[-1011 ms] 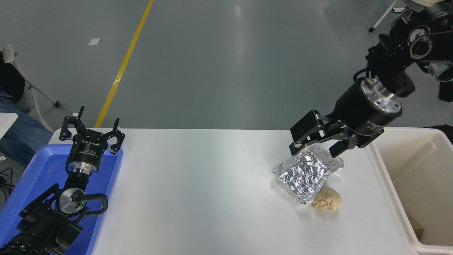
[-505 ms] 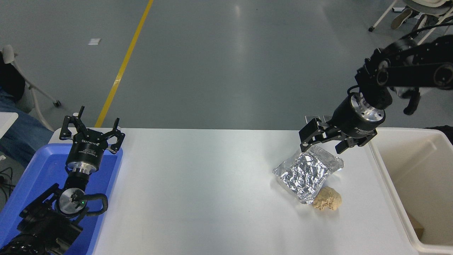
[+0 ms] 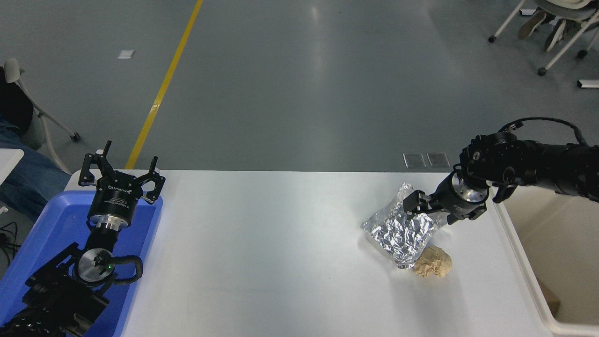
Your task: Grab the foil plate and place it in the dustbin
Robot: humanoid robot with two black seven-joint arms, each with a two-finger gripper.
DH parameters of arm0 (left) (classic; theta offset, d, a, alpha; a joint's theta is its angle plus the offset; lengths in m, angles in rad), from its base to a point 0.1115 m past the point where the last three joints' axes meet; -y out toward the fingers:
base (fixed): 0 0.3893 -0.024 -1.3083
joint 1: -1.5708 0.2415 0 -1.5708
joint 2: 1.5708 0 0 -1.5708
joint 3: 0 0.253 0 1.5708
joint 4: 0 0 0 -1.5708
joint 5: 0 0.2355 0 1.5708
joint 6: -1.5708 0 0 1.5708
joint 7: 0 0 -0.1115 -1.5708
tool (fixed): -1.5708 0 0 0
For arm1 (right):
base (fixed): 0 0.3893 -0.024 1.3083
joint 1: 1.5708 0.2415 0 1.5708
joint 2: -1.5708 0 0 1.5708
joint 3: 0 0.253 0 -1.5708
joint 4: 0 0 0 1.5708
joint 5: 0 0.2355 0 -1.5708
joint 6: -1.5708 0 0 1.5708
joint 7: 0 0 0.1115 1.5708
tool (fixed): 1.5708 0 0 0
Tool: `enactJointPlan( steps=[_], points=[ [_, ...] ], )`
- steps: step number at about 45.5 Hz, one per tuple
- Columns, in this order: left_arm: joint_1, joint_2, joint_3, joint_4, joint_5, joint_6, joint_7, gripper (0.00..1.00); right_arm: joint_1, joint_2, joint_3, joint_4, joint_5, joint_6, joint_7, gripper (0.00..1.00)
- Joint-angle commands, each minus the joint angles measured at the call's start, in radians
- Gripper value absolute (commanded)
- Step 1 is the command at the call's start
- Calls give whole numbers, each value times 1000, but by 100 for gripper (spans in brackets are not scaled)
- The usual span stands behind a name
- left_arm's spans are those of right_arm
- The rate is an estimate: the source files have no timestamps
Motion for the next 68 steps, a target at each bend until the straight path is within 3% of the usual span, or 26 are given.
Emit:
enactJointPlan(
  steps=[1,4,6,7,11,16,21,45,68],
  points=[
    [0,0,0,0,0,0,0,100,-221,40,66,-164,-5,-118,-34,100],
    [0,0,0,0,0,0,0,100,-239,40,68,-170,-9,-144,-36,98],
    [0,0,0,0,0,1,0,100,-248,41,70,-177,-15,-166,-36,91],
    [0,0,0,0,0,0,0,100,-253,43,71,-181,-17,-178,-37,85],
    [0,0,0,0,0,0,0,100,-268,54,91,-200,-18,-212,-37,43],
    [0,0,0,0,0,0,0,100,-273,57,109,-204,-18,-221,-37,28],
    [0,0,0,0,0,1,0,100,-270,57,117,-210,-18,-232,-37,1],
    [0,0,0,0,0,1,0,100,-129,46,99,-131,-15,-183,-34,0],
    [0,0,0,0,0,0,0,100,653,-244,-131,475,-2,18,-33,0]
  ],
)
